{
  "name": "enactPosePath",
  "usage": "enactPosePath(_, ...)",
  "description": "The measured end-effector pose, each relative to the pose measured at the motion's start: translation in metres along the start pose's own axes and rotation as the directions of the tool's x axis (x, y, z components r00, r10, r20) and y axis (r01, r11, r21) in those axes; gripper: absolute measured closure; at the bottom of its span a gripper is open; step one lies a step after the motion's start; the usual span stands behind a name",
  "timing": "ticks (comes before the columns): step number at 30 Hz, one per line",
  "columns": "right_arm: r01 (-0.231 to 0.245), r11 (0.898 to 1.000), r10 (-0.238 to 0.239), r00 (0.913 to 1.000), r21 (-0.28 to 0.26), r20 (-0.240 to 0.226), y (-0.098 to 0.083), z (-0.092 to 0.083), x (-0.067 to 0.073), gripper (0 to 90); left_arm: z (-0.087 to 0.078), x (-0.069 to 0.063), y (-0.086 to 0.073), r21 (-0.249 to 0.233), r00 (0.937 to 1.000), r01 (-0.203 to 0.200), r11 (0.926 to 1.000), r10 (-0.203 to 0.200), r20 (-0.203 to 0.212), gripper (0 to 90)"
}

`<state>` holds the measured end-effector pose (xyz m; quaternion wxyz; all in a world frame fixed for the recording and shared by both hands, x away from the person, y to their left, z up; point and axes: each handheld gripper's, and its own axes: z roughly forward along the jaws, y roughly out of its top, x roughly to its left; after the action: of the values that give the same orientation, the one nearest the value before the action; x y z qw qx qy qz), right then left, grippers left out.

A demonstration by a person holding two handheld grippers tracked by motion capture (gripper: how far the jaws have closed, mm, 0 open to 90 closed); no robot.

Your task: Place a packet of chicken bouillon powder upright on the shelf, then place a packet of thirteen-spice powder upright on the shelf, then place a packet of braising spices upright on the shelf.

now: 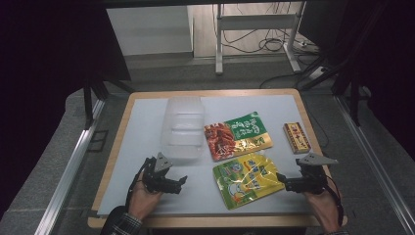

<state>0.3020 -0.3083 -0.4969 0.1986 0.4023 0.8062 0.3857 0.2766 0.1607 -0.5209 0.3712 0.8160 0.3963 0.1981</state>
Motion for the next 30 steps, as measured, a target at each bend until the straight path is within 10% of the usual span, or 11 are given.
enactPosePath(11,0.026,0.999,-0.025,0.9994,0.031,-0.024,-0.0001,0.0072,0.0025,3.8,-0.0049,-0.0047,0.0011,-0.099,0.9978,-0.065,0.9930,0.066,0.008,0.0)
enactPosePath(30,0.008,1.000,-0.007,0.9991,0.026,-0.041,-0.0003,0.0083,0.0010,3.7,-0.0021,-0.0071,0.0006,-0.078,0.9974,-0.068,0.9947,0.069,0.018,0.0)
